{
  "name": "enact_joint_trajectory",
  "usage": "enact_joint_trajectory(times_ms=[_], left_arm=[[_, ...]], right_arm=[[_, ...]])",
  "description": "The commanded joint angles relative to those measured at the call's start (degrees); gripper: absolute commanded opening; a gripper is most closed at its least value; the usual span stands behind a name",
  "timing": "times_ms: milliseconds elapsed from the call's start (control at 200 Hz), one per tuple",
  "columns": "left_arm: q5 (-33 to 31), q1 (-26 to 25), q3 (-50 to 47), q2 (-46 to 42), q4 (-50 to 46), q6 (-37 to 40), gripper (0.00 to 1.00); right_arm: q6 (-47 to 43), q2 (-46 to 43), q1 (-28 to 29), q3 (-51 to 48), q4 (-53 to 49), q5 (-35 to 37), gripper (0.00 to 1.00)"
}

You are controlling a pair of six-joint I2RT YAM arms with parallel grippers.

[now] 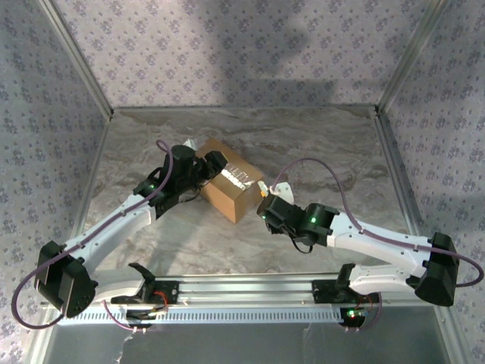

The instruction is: Unpack the express box

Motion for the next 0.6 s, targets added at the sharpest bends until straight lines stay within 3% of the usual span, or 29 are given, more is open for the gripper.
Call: enact_joint_trajectory(times_ms=[0, 255, 595], left_arm=[[-0.68, 1.42, 3.07, -0.91, -2.17, 2.28, 0.66], [-0.64, 6.64, 6.55, -2.54, -7.21, 6.90, 0.67], [6.28, 20.67, 13.17, 2.66, -11.84, 14.40, 0.67]], right_arm=[[-0.63, -0.19, -0.43, 1.55, 0.15, -0.24, 0.00], [-0.85, -0.36, -0.77, 1.35, 0.58, -0.70, 0.00], [-0.75, -0.67, -0.84, 1.29, 0.93, -0.87, 0.00]])
